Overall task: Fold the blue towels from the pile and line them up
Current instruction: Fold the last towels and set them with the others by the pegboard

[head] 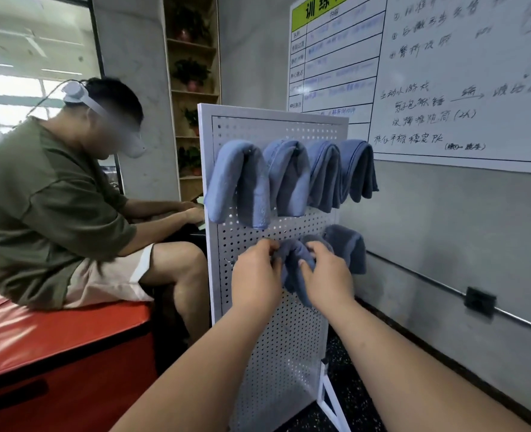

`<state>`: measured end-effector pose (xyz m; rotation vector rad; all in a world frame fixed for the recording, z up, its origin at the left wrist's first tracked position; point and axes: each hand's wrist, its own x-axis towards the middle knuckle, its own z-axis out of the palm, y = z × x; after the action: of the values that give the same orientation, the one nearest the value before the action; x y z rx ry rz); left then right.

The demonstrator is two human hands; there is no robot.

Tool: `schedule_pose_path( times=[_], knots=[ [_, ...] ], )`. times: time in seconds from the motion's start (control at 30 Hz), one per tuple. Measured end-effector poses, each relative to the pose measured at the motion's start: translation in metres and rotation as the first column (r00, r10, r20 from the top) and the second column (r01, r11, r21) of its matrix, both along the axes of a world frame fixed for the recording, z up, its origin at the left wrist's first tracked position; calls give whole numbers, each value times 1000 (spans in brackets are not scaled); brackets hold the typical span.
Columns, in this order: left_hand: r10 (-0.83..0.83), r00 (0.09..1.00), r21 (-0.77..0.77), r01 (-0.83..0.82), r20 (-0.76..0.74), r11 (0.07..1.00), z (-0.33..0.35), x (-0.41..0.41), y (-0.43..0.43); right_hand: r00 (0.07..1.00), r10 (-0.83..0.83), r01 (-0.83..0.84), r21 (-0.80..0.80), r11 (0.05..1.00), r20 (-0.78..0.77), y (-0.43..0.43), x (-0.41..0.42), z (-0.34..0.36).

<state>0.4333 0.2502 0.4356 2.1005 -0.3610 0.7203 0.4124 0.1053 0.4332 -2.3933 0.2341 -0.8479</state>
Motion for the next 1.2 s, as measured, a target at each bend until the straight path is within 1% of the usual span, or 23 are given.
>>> schedule_pose_path(
  times=[0.17, 0.27, 0.33, 0.43, 0.57, 0.7, 0.83, 0.97, 1.07, 1.2],
  knots=[
    [46, 998, 96, -49, 29, 994, -20, 18, -3, 999, -22, 24, -55, 998, 50, 1, 12, -17],
    [90, 994, 140, -97, 61, 985, -21, 22, -2, 995, -75, 81, -84, 993, 73, -2, 19, -20],
    [168, 981, 215, -186, 99, 959, -19, 23, 0, 990, -123, 127, -66, 990, 69, -3, 24, -18],
    [257, 956, 365, -291, 139, 884, -20, 26, -1, 985, -162, 165, -47, 985, 58, -7, 29, -22],
    [265, 951, 446, -308, 157, 840, -28, 28, -2, 991, -128, 131, -80, 988, 43, -9, 27, -38],
    [255, 948, 488, -317, 189, 814, -27, 24, 0, 990, -111, 118, -93, 989, 83, -9, 26, -48],
    [203, 944, 465, -307, 262, 830, -30, 18, 6, 984, -102, 112, -60, 992, 145, -10, 22, -54],
    [176, 928, 349, -292, 328, 890, -47, 6, 9, 980, -85, 92, -32, 995, 182, -15, 11, -65],
    [126, 915, 229, -226, 383, 947, -64, -10, 7, 982, -80, 88, -38, 995, 171, -21, -1, -77],
    [42, 901, 161, -122, 431, 979, -85, -39, 3, 990, -88, 96, -71, 993, 108, -29, -22, -98]
  ],
)
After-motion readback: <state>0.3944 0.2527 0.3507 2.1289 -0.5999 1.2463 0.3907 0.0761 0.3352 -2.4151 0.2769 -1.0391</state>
